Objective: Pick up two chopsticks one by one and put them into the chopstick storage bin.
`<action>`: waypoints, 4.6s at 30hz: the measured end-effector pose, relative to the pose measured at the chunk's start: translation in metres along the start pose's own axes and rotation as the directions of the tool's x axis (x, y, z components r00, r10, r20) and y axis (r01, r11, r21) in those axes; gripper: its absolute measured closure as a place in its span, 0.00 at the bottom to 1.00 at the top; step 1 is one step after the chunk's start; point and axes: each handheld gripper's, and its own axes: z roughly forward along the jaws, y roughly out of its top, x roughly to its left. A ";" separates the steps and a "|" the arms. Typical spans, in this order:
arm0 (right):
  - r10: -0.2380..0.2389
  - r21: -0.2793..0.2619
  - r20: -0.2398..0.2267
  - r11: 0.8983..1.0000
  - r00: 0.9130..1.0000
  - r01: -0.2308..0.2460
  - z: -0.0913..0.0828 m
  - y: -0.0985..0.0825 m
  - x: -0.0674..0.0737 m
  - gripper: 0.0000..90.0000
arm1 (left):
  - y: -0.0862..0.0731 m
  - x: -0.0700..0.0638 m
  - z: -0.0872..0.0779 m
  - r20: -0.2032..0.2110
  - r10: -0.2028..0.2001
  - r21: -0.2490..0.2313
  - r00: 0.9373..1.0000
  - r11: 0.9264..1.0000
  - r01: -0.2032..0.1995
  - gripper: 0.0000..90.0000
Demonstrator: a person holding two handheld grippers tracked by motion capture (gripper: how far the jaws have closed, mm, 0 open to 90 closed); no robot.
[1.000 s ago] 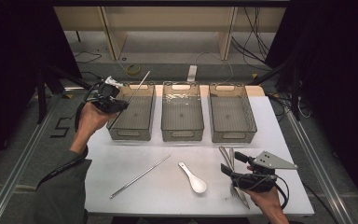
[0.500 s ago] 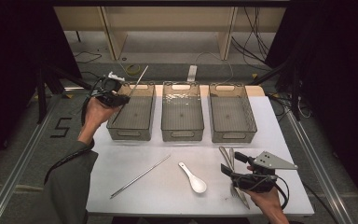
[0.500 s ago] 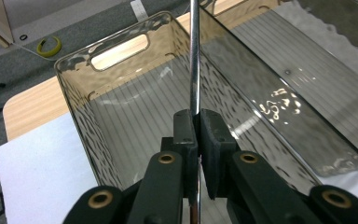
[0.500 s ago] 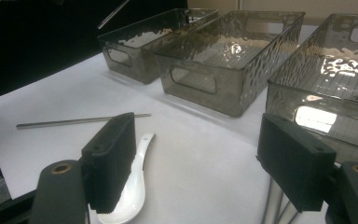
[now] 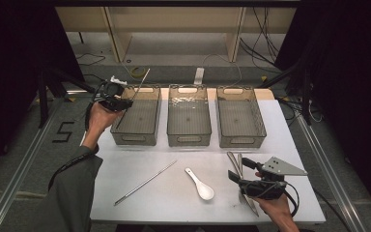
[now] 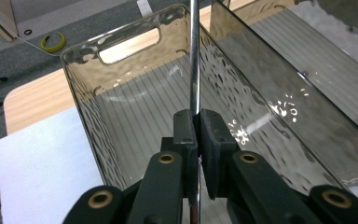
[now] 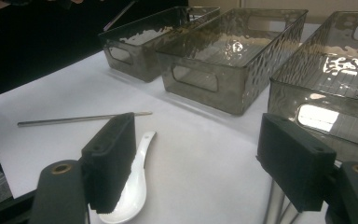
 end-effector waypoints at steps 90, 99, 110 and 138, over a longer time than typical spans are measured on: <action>-0.004 0.026 -0.010 1.000 1.000 0.005 0.002 0.000 0.002 0.32 | -0.111 -0.116 -0.032 0.255 0.079 0.305 0.964 0.939 -0.158 0.35; -0.009 0.027 -0.011 1.000 1.000 0.009 0.002 0.000 0.002 0.31 | -0.120 -0.127 -0.029 0.262 0.120 0.359 0.957 0.909 -0.212 0.43; -0.010 0.031 -0.012 0.999 1.000 0.010 0.003 0.000 0.003 0.31 | -0.130 -0.131 -0.028 0.279 0.130 0.368 0.951 0.901 -0.231 0.56; -0.017 0.039 -0.015 0.999 1.000 0.017 0.003 0.000 0.004 0.31 | -0.142 -0.138 -0.016 0.323 0.183 0.427 0.929 0.847 -0.315 0.89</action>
